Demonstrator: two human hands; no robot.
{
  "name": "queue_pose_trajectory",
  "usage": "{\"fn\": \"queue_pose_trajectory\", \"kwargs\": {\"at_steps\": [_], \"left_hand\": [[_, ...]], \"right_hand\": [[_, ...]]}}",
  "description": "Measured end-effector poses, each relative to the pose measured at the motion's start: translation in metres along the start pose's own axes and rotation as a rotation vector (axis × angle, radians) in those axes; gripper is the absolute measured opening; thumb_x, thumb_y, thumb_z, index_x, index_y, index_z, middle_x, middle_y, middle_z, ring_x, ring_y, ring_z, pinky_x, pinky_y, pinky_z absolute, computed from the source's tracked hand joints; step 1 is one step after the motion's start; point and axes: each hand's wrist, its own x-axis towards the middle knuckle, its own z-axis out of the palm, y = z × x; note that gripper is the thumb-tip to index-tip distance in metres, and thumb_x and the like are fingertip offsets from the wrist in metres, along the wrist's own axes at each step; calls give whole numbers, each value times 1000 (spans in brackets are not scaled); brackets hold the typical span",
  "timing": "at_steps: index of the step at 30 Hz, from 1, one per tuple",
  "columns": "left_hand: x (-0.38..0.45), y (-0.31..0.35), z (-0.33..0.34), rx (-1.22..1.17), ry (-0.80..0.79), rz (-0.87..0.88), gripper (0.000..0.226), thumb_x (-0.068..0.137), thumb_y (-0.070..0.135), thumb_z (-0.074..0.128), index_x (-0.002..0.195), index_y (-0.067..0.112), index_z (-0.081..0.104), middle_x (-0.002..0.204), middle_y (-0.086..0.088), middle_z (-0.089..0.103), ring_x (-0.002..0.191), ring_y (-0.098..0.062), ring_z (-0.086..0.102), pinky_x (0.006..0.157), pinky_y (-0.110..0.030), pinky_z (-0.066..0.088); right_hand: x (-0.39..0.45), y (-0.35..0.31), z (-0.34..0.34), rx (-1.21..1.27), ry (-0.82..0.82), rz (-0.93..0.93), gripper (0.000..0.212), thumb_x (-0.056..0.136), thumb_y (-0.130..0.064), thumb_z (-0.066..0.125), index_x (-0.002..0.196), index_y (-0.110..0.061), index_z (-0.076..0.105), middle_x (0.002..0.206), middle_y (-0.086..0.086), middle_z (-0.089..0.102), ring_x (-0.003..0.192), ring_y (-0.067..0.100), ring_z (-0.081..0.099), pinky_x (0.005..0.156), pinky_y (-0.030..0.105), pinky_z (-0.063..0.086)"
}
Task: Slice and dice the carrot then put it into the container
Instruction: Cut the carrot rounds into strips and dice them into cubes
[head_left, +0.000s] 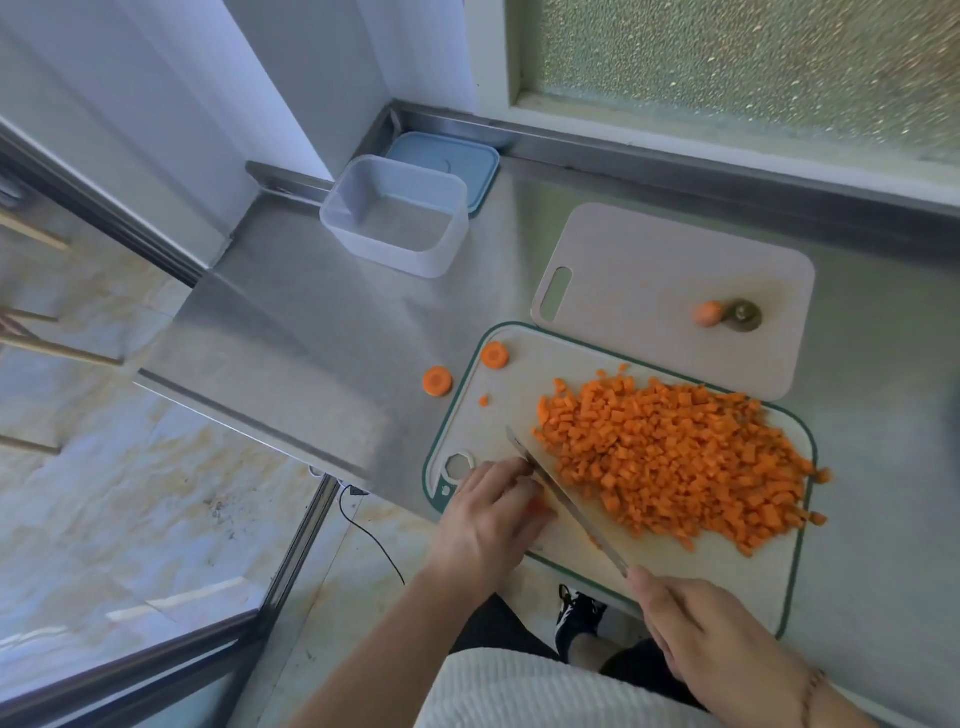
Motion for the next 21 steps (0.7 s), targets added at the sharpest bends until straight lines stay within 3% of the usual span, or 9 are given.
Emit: {"fn": "queue_pose_trajectory", "kwargs": {"at_steps": [6,9,15,21], "left_hand": [[-3,1,3,10,105,76,17,98,23,70,89,10,78,100,0,73,90,-25,67,79,-39,55],[-4,2,3,-1,123,56,21,100,23,68,89,10,79,99,1,74,91,-22,66,79,-38,55],[-4,0,2,-32,99,77,13,96,17,72,90,7,78,99,-2,73,92,-22,67,80,-37,56],[-9,2,-8,61,10,95,3,91,8,75,92,9,77,101,-1,72,95,-21,65,83,-35,54]], "right_hand": [[-9,13,-2,11,14,82,52,87,-60,37,58,-18,48,57,-3,51,54,1,50,66,21,44],[-9,10,-4,-46,9,90,53,83,-62,34,61,-16,49,60,-1,54,63,9,55,77,28,47],[13,-5,-1,-163,-2,-17,59,84,-69,20,61,-17,36,51,-5,34,48,7,36,53,25,32],[1,0,-2,-85,5,-39,58,80,-70,27,59,-16,36,53,-3,34,51,10,36,56,29,31]]}}
